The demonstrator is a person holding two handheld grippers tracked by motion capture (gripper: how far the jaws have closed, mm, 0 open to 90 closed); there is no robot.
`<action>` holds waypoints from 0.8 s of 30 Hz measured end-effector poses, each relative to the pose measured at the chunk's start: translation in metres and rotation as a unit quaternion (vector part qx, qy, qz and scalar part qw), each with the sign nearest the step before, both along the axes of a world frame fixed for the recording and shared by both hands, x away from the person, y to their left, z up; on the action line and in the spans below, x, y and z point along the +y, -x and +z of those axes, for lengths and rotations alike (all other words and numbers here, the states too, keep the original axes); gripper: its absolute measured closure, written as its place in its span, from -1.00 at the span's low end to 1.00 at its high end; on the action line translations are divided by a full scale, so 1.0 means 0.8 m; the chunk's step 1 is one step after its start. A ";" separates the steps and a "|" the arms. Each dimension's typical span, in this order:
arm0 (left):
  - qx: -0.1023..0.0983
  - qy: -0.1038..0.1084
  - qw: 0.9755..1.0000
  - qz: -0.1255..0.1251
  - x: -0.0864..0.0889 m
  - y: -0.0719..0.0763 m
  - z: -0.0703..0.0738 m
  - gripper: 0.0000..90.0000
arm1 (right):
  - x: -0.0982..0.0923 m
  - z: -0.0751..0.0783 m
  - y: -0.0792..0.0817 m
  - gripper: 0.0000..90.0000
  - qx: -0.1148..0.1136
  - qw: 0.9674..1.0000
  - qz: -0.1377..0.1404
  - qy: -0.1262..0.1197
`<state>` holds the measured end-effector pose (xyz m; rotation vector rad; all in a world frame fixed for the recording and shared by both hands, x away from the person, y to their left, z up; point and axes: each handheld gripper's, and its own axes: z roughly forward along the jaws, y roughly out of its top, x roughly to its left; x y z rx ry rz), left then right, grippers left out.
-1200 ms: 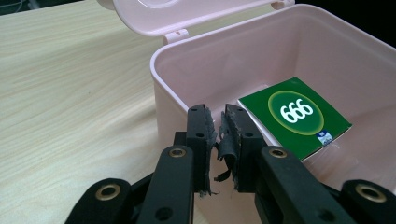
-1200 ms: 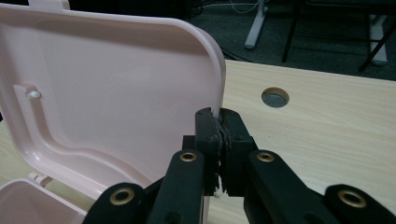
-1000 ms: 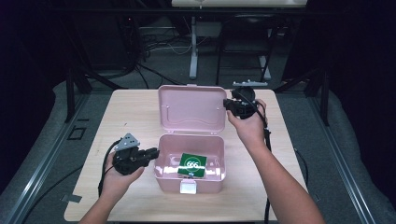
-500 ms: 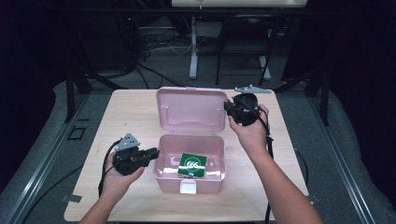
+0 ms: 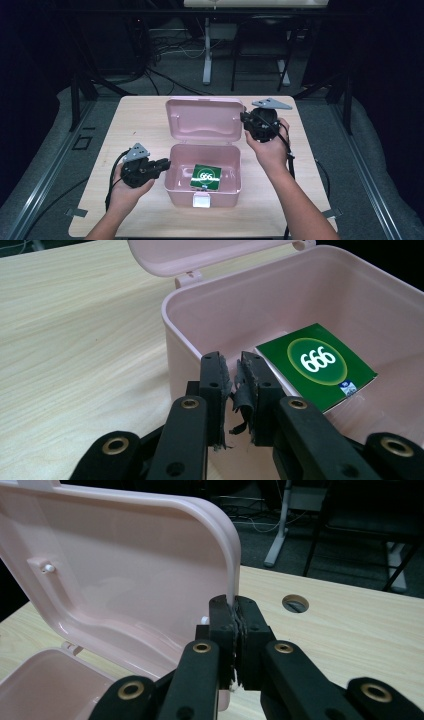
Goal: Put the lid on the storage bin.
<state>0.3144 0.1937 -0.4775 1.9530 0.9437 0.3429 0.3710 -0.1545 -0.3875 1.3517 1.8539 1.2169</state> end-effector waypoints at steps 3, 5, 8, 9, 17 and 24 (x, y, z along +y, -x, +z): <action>0.000 0.001 1.000 0.000 0.000 0.000 0.000 0.78 | 0.001 -0.001 0.005 0.95 -0.009 1.000 0.000 0.007; -0.001 0.001 1.000 0.001 0.000 0.000 0.000 0.79 | 0.000 -0.003 0.009 0.95 -0.014 1.000 0.000 0.000; -0.002 0.001 1.000 0.001 0.000 0.000 0.000 0.79 | -0.001 -0.006 0.016 0.95 -0.023 1.000 0.002 -0.001; -0.001 0.001 1.000 0.001 0.000 0.000 0.000 0.78 | 0.000 -0.007 0.018 0.95 -0.028 1.000 0.001 0.002; 0.000 0.001 1.000 0.001 0.000 0.000 0.000 0.78 | 0.003 -0.009 0.034 0.95 -0.042 0.999 -0.002 0.015; 0.000 0.003 1.000 0.000 0.001 0.000 -0.001 0.78 | 0.001 -0.017 0.048 0.93 -0.056 0.998 -0.004 -0.006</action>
